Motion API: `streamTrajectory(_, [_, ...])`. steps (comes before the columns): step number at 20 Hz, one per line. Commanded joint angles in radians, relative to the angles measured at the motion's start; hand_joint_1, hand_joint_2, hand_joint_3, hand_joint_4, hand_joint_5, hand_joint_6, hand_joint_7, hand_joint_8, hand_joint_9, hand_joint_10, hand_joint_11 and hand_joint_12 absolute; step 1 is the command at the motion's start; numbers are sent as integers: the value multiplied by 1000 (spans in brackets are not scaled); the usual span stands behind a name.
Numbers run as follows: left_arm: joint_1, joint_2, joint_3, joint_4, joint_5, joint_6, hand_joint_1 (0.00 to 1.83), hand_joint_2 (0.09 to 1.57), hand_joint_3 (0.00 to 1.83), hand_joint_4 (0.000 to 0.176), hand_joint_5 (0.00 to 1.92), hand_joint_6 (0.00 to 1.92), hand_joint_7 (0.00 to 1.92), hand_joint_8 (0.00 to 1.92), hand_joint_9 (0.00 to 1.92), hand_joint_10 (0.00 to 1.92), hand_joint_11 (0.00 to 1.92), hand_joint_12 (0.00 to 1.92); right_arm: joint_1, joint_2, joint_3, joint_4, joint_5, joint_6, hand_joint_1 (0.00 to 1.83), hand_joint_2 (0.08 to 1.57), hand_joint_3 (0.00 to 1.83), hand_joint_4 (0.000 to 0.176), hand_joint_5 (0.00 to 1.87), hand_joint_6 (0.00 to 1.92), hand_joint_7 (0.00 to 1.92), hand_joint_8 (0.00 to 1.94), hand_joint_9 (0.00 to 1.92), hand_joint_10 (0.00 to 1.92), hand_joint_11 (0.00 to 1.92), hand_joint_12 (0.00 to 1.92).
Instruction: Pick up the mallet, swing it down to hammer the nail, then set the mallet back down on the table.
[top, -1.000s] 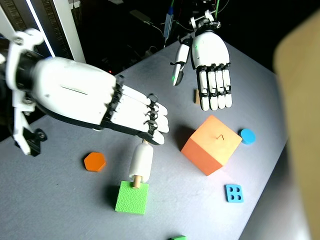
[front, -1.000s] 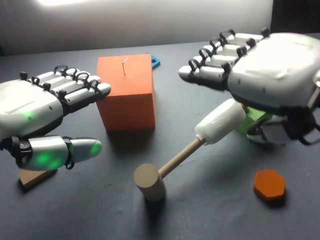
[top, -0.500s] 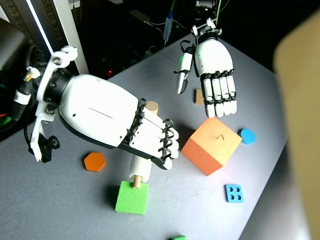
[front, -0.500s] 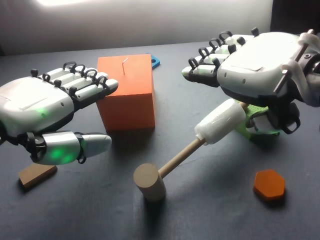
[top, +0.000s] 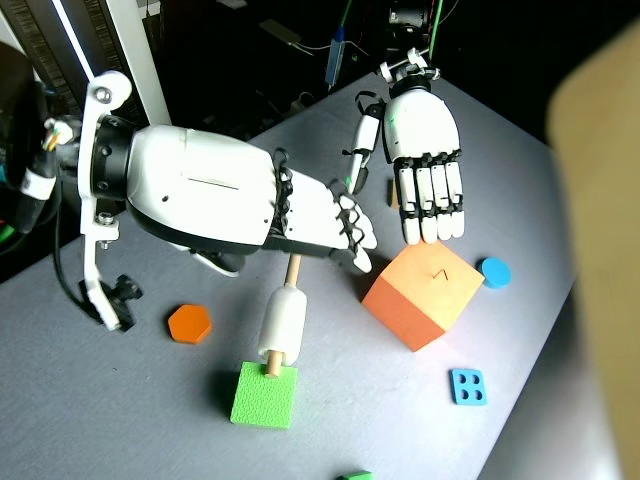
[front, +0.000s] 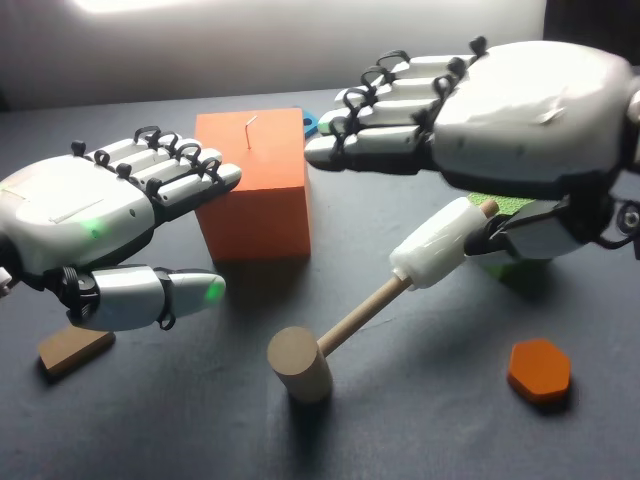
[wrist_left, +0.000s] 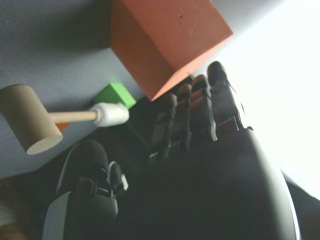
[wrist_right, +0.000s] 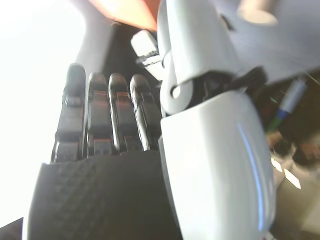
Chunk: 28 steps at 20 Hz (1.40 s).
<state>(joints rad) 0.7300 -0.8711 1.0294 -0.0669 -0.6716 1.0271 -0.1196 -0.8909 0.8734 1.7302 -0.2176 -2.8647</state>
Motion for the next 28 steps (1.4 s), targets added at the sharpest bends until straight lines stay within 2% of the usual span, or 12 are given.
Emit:
streamTrajectory(1, [-10,-6,6,-6,-113,2,0,1312,1,0,22,0,25,0,12,1,0,107,-1,18,7,161,-100,-122,1378,932,0,0,92,1,43,0,37,1,0,499])
streamTrajectory(2, [-12,-9,6,-6,-113,2,0,1319,2,0,32,3,32,1,16,2,0,139,-6,26,12,207,-127,-146,1378,930,0,0,99,4,54,5,35,1,0,493])
streamTrajectory(3, [-14,-12,6,-6,-113,2,0,1317,0,0,20,2,20,2,8,1,0,110,-8,28,10,217,-99,-145,1376,942,2,0,86,4,49,2,16,3,0,429])
streamTrajectory(7, [-31,-31,15,-6,-106,3,0,1312,0,0,26,4,46,5,37,7,0,164,-24,-4,1,220,206,-145,1341,939,1,0,86,2,21,0,13,1,0,503])
streamTrajectory(11, [-43,-46,25,-6,-102,3,0,1314,1,0,39,4,41,1,18,1,0,96,-24,-61,-8,195,405,-145,1349,935,0,0,95,8,24,3,9,0,0,480])
streamTrajectory(13, [-43,-47,27,-6,-99,2,0,1307,0,0,25,3,40,0,24,2,0,126,-28,-92,-8,189,436,-146,1369,937,0,0,72,0,21,1,8,2,0,461])
streamTrajectory(15, [-39,-48,27,-6,-98,2,0,1310,2,0,33,4,40,0,28,0,0,203,-44,-125,-8,163,486,-146,1394,938,1,0,130,12,53,4,10,1,0,469])
streamTrajectory(17, [-35,-49,27,-6,-98,-2,0,1310,1,0,26,0,23,0,10,0,0,155,-66,-144,-8,150,496,-146,1352,958,6,0,113,3,44,3,14,2,0,482])
streamTrajectory(21, [-24,-49,26,-6,-98,-12,0,1311,0,0,21,1,27,3,17,3,0,133,-84,-179,17,144,507,-145,1285,997,7,0,63,0,4,0,0,0,0,363])
streamTrajectory(25, [-16,-52,31,-6,-99,-17,0,1307,0,0,14,2,12,1,1,0,0,66,-113,-232,74,144,510,-145,1316,971,0,0,77,3,26,4,13,4,0,465])
streamTrajectory(26, [-12,-53,32,-6,-99,-21,0,1308,0,0,22,1,18,0,5,0,0,100,-119,-241,82,144,511,-145,1313,970,0,0,68,1,24,2,12,3,0,456])
streamTrajectory(28, [-1,-53,35,-6,-103,-32,0,1309,0,0,39,5,16,0,0,0,0,90,-137,-269,102,143,508,-145,1288,968,0,0,99,8,46,5,42,9,0,583])
